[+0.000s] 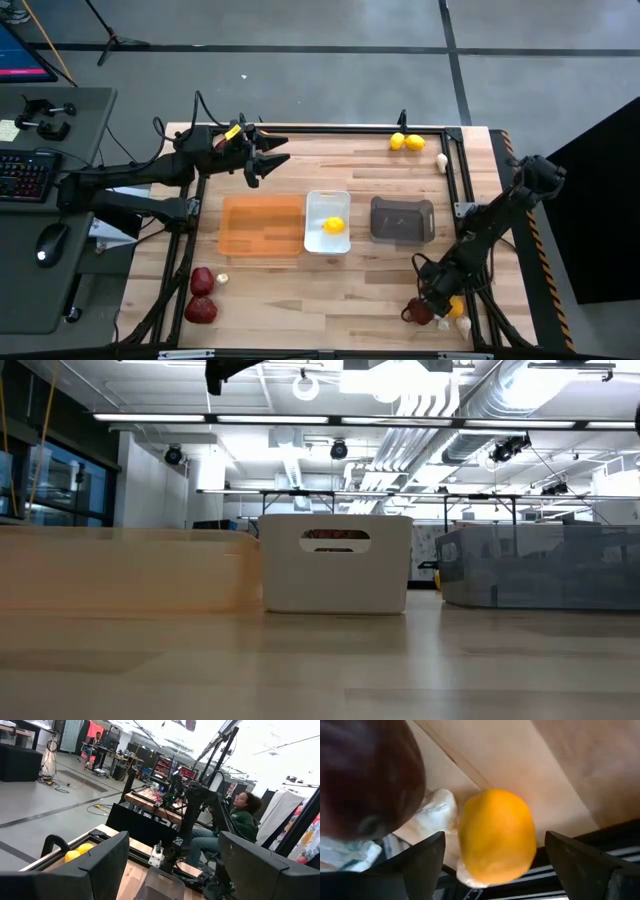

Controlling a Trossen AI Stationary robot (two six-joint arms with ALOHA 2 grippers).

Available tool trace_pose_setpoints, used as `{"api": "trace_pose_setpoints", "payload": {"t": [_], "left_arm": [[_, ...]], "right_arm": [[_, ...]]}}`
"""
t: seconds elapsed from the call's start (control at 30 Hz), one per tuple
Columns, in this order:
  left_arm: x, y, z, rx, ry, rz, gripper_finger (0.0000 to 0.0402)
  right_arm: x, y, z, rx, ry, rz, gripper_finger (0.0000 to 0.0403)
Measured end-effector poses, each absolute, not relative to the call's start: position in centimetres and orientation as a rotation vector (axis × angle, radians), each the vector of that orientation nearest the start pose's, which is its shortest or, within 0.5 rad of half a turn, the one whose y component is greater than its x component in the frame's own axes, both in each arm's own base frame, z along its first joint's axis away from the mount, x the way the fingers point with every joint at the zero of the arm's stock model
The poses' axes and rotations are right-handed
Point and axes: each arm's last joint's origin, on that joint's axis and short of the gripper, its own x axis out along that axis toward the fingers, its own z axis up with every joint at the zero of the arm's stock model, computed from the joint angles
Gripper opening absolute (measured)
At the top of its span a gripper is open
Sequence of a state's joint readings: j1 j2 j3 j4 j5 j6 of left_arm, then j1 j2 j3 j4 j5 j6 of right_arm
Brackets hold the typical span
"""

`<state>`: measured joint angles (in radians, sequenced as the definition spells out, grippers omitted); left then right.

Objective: Sort produce into baskets
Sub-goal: Put the yellow lemon into the white bin

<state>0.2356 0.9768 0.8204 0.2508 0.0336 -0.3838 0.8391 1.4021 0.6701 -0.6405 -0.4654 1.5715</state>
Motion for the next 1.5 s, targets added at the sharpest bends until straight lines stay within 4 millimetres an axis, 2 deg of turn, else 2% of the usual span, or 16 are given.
{"api": "trace_pose_setpoints", "payload": {"t": [0.2,0.33,0.43,0.53,0.6,0.7,0.83,0.9,0.97,1.1,1.3,1.5], "left_arm": [[21.4,5.1,35.2,-0.375,-0.137,0.206,0.0294],[21.4,5.2,35.3,-0.352,-0.14,0.231,0.0294],[21.4,5.2,35.3,-0.352,-0.144,0.252,0.0294],[21.3,5.3,35.4,-0.35,-0.163,0.258,0.0294],[21.2,5.4,35.8,-0.344,-0.208,0.256,0.0294],[21.0,5.6,36.7,-0.332,-0.297,0.249,0.0294],[20.7,5.9,37.3,-0.321,-0.367,0.253,0.0294],[20.7,6.0,37.3,-0.324,-0.369,0.258,0.0294],[20.7,6.0,37.3,-0.348,-0.367,0.255,0.0294],[20.9,5.9,37.2,-0.375,-0.364,0.239,0.0294],[20.9,5.7,37.2,-0.454,-0.374,0.207,0.0294],[21.0,5.6,37.2,-0.499,-0.365,0.16,0.0294]], "right_arm": [[13.7,17.4,13.7,0.793,1.909,-0.286,0.0326],[13.8,17.4,13.9,0.794,1.909,-0.285,0.0286],[13.9,17.4,14.9,0.788,1.908,-0.271,0.0226],[14.0,17.2,16.7,0.777,1.883,-0.264,0.0162],[14.6,16.8,18.6,0.784,1.818,-0.24,0.0155],[16.1,15.7,21.9,0.819,1.601,-0.213,0.0155],[18.2,13.3,26.1,0.796,1.096,-0.332,0.0168],[19.4,11.9,27.6,0.733,0.867,-0.417,0.0192],[20.6,10.6,28.3,0.675,0.71,-0.486,0.0208],[24.3,8.2,28.0,0.597,0.542,-0.475,0.0211],[29.4,5.2,26.2,0.567,0.444,-0.424,0.0212],[31.3,2.8,24.9,0.656,0.418,-0.469,0.0215]]}}
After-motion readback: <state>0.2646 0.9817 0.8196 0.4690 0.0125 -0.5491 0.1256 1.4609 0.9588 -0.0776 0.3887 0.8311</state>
